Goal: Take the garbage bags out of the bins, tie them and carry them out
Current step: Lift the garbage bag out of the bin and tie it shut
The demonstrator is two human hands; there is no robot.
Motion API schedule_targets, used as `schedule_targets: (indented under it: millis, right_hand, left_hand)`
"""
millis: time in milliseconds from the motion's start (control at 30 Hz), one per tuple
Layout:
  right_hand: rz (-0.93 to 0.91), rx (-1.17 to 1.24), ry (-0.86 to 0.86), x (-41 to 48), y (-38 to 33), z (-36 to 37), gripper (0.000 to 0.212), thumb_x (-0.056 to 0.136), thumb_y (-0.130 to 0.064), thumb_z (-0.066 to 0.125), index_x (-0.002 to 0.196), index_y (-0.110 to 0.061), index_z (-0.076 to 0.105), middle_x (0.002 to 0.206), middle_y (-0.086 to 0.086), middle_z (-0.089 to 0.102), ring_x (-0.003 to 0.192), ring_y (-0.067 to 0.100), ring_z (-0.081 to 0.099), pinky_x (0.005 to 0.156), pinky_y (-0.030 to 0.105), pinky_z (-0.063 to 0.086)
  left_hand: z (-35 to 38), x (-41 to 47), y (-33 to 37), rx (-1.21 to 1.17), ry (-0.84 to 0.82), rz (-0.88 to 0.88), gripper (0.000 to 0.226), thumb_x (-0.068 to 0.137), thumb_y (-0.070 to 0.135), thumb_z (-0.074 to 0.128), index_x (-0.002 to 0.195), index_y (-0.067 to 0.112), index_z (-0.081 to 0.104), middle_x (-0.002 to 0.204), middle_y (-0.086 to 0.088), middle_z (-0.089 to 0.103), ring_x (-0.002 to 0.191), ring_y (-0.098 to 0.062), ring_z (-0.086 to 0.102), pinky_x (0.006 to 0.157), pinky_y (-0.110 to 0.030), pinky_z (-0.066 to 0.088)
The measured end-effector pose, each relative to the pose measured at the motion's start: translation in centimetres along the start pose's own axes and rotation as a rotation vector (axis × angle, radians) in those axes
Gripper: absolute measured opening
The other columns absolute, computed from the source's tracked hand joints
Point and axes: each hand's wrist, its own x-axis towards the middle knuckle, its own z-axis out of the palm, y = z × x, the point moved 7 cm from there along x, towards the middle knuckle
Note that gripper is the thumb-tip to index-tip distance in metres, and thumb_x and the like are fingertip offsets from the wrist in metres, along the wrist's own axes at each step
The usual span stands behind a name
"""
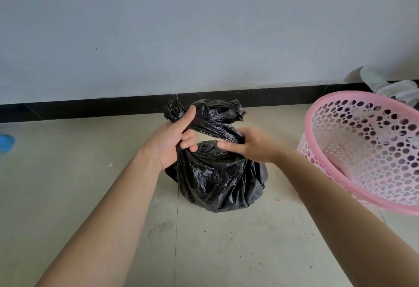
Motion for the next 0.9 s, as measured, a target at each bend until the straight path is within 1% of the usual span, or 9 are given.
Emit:
schedule_targets:
  millis: [100, 167, 233, 333, 467, 600, 667, 800, 900]
  right_hand:
    - [-0.065, 0.344, 0.05, -0.5, -0.2, -1.0, 0.036, 0.085, -0.057, 0.065, 0.108, -0.029, 0.064, 0.099, -0.012, 0.071, 0.097, 0.004, 0.066, 0.092, 0.03, 0.047]
    - [-0.117, 0.46, 0.189, -0.5, -0.8, -2.2, 0.042, 0.09, -0.054, 0.063, 0.125, -0.03, 0.063, 0.119, 0.007, 0.069, 0.115, 0.019, 0.063, 0.102, 0.037, 0.047]
    - [-0.172, 0.575, 0.352, -0.7, -2.0, -3.3, 0.027, 0.097, -0.032, 0.062, 0.119, -0.018, 0.07, 0.111, 0.009, 0.074, 0.104, 0.017, 0.068, 0.096, 0.034, 0.053]
    - [-0.224, 0.599, 0.557, -1.4, -3.6, -4.8, 0.02, 0.1, -0.01, 0.056, 0.108, -0.019, 0.072, 0.084, -0.015, 0.074, 0.079, -0.004, 0.063, 0.074, 0.015, 0.048]
    - [-0.183, 0.807, 0.534, -1.2, -4.0, -4.6, 0.026, 0.101, -0.004, 0.049, 0.109, -0.014, 0.071, 0.089, -0.004, 0.072, 0.067, 0.007, 0.057, 0.06, 0.021, 0.042]
    - [-0.072, 1.419, 0.443, -1.0, -3.9, -3.7, 0.028, 0.102, -0.005, 0.039, 0.098, -0.006, 0.067, 0.078, 0.007, 0.069, 0.063, 0.013, 0.062, 0.059, 0.02, 0.053]
    - [-0.064, 1.61, 0.423, -1.1, -3.8, -3.7, 0.027, 0.098, -0.005, 0.038, 0.088, -0.007, 0.063, 0.074, 0.007, 0.065, 0.06, 0.015, 0.058, 0.058, 0.022, 0.051]
    - [-0.081, 1.537, 0.373, -1.2, -3.9, -3.9, 0.014, 0.081, -0.01, 0.041, 0.077, -0.011, 0.055, 0.073, 0.006, 0.057, 0.059, 0.017, 0.045, 0.058, 0.026, 0.041]
    - [-0.053, 1.359, 0.444, -1.3, -3.0, -5.0, 0.026, 0.089, -0.014, 0.034, 0.074, -0.017, 0.055, 0.076, 0.002, 0.059, 0.065, 0.019, 0.048, 0.059, 0.028, 0.042]
  left_hand:
    - [-0.1, -0.2, -0.3, -0.021, -0.064, 0.019, 0.036, 0.092, 0.052, 0.061, 0.069, 0.027, 0.069, 0.056, 0.003, 0.037, 0.048, -0.012, 0.031, 0.055, -0.027, 0.035]
    - [-0.1, -0.3, -0.5, 0.006, -0.077, 0.015, 0.033, 0.091, 0.051, 0.062, 0.078, 0.022, 0.067, 0.063, 0.0, 0.049, 0.049, -0.012, 0.035, 0.053, -0.025, 0.036]
    - [-0.3, -0.4, -0.7, 0.0, -0.054, 0.0, 0.034, 0.087, 0.051, 0.065, 0.088, 0.017, 0.067, 0.071, -0.003, 0.062, 0.049, -0.011, 0.04, 0.05, -0.023, 0.039]
    - [-0.3, -0.2, -1.1, -0.047, -0.053, -0.01, 0.043, 0.088, 0.049, 0.064, 0.111, 0.013, 0.069, 0.093, -0.008, 0.074, 0.052, -0.009, 0.045, 0.048, -0.021, 0.042]
    - [-0.7, 0.3, -1.1, -0.184, -0.064, -0.005, 0.042, 0.093, 0.04, 0.062, 0.122, 0.01, 0.065, 0.117, -0.013, 0.073, 0.057, -0.008, 0.049, 0.049, -0.019, 0.046]
    - [-0.3, 0.5, -0.8, -0.24, -0.1, 0.038, 0.034, 0.097, 0.037, 0.057, 0.101, 0.012, 0.08, 0.122, -0.016, 0.068, 0.061, -0.01, 0.055, 0.054, -0.02, 0.047]
    - [0.2, 0.4, -0.6, -0.252, -0.126, 0.053, 0.037, 0.097, 0.036, 0.056, 0.099, 0.008, 0.08, 0.124, -0.019, 0.06, 0.065, -0.011, 0.058, 0.056, -0.021, 0.046]
    - [0.9, -0.1, -0.5, -0.295, -0.2, 0.041, 0.05, 0.101, 0.038, 0.05, 0.131, -0.001, 0.06, 0.116, -0.015, 0.069, 0.074, -0.013, 0.058, 0.062, -0.023, 0.048]
    - [1.2, -0.7, -0.9, -0.201, -0.285, -0.01, 0.062, 0.103, 0.046, 0.038, 0.144, 0.001, 0.046, 0.104, -0.013, 0.071, 0.077, -0.017, 0.064, 0.069, -0.03, 0.055]
